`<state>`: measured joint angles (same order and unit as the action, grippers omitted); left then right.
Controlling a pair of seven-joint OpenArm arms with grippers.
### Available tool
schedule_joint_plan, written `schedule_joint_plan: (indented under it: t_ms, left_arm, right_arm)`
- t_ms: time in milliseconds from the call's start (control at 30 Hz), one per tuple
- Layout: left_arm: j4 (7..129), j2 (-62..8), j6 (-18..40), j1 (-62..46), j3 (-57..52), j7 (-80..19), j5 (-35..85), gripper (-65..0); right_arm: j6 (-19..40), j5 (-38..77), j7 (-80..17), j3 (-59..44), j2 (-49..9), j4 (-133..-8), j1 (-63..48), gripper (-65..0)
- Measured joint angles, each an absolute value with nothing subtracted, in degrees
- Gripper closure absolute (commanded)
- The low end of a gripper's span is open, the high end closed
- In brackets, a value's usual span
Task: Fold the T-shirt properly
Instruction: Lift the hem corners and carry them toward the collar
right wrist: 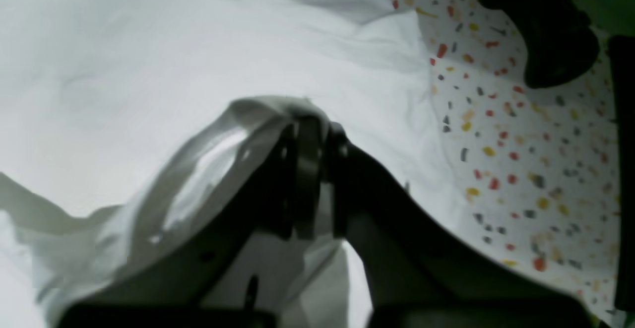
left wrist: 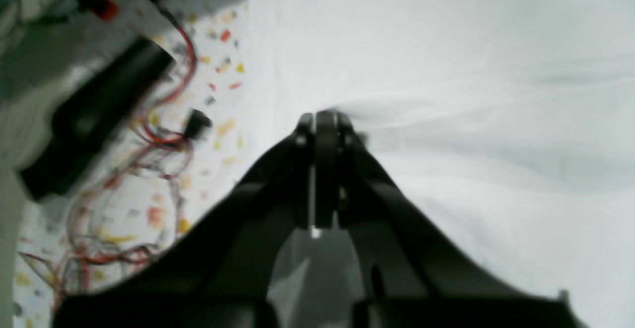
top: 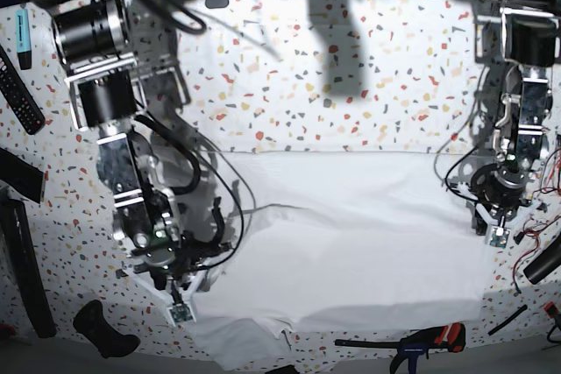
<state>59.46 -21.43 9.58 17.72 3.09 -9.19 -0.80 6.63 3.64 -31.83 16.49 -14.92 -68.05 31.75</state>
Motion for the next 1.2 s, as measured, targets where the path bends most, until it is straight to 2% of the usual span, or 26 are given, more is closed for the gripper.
schedule_joint_plan:
  t_ms: [200, 433, 467, 600, 667, 900, 1000, 1067, 1133, 1200]
  left_arm:
    - [48.45, -20.8, 9.58, 20.21, 3.09, -4.38, -1.19, 0.0]
    - [48.03, -20.82, 9.58, 20.43, 3.09, -1.45, -1.19, 0.0]
    - [48.03, -20.82, 9.58, 20.47, 3.09, -1.5, -1.19, 0.0]
    - [48.03, -20.82, 9.58, 20.45, 3.09, -1.5, -1.19, 0.0]
    - [48.03, -20.8, 9.58, 20.45, 3.09, -1.5, -1.19, 0.0]
    - [48.03, -20.8, 9.58, 20.45, 3.09, -1.5, -1.19, 0.0]
    - [48.03, -20.82, 9.58, 20.45, 3.09, -1.5, -1.19, 0.0]
    - [48.03, -20.82, 9.58, 20.45, 3.09, -1.5, -1.19, 0.0]
    - [48.03, -20.8, 9.58, 20.45, 3.09, -1.61, -1.21, 0.0]
    - [48.03, -20.8, 9.58, 20.45, 3.09, -1.58, -1.19, 0.0]
  right_arm:
    - [6.68, 3.2, -30.37, 16.49, -13.65, -64.34, 32.4, 0.0]
    - [6.68, -1.76, -29.93, 16.49, -13.8, -64.27, 32.4, 0.0]
    - [6.68, -2.76, -29.41, 16.49, -13.8, -64.27, 32.38, -1.8]
    - [6.68, -4.4, -24.05, 16.49, -13.8, -64.27, 32.4, -26.3]
    - [6.68, -4.4, -22.46, 16.49, -13.65, -64.27, 32.51, -33.2]
    - [6.68, -2.22, -22.9, 16.49, -13.65, -64.27, 32.75, -33.6]
    - [6.83, 1.67, -30.52, 16.49, -13.63, -64.27, 33.06, -33.6]
    - [11.0, 3.31, -35.14, 16.4, -13.65, -64.27, 32.8, -33.6]
    - [15.11, 4.95, -35.81, 16.4, -13.8, -64.27, 31.94, -33.6]
    - [15.51, 7.6, -36.07, 16.4, -13.63, -64.27, 31.03, -33.6]
